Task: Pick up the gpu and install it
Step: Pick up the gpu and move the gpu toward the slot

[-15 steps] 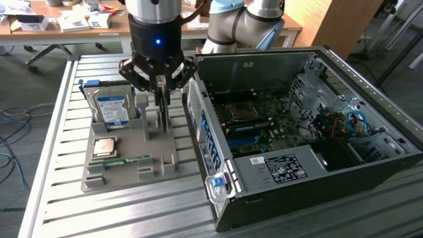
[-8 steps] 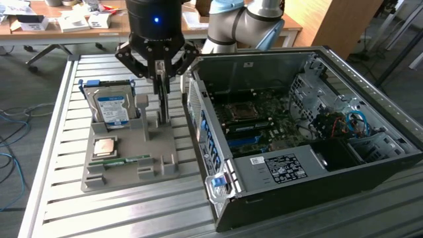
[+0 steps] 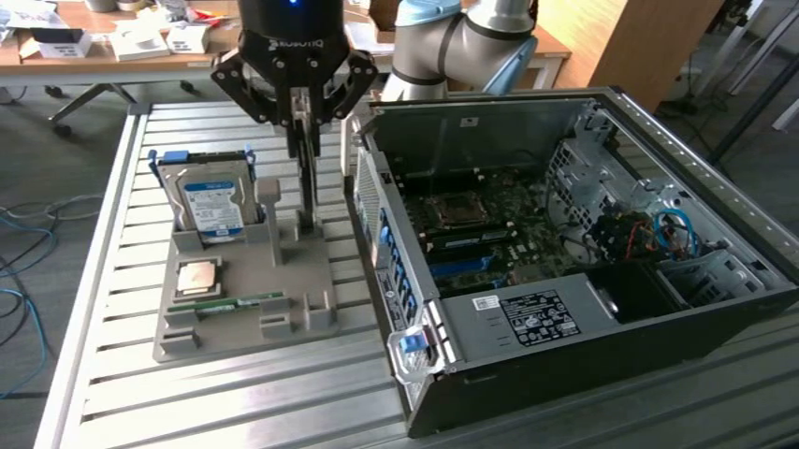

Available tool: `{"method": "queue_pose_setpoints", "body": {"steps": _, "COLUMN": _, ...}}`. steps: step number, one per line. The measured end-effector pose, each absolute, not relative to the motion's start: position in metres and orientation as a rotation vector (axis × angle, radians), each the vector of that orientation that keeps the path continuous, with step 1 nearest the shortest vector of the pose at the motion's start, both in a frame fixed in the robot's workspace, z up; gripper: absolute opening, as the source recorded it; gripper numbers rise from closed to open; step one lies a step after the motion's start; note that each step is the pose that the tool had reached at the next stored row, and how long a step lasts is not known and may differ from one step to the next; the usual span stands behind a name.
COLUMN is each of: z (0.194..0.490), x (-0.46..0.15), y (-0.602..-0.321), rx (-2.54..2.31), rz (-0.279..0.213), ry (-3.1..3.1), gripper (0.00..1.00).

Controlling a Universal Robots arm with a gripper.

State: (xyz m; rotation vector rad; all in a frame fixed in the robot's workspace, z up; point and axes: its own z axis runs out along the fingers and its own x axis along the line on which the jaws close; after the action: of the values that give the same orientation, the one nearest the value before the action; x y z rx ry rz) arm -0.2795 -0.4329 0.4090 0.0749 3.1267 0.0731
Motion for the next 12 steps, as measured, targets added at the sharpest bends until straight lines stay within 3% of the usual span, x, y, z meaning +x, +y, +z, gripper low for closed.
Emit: {"method": "queue_pose_setpoints", "body": {"steps": 12, "z": 0.424, "x": -0.28, "y": -0.433, "rx": 0.075, "rz": 0.074, "ry": 3.127, "gripper": 0.26}}
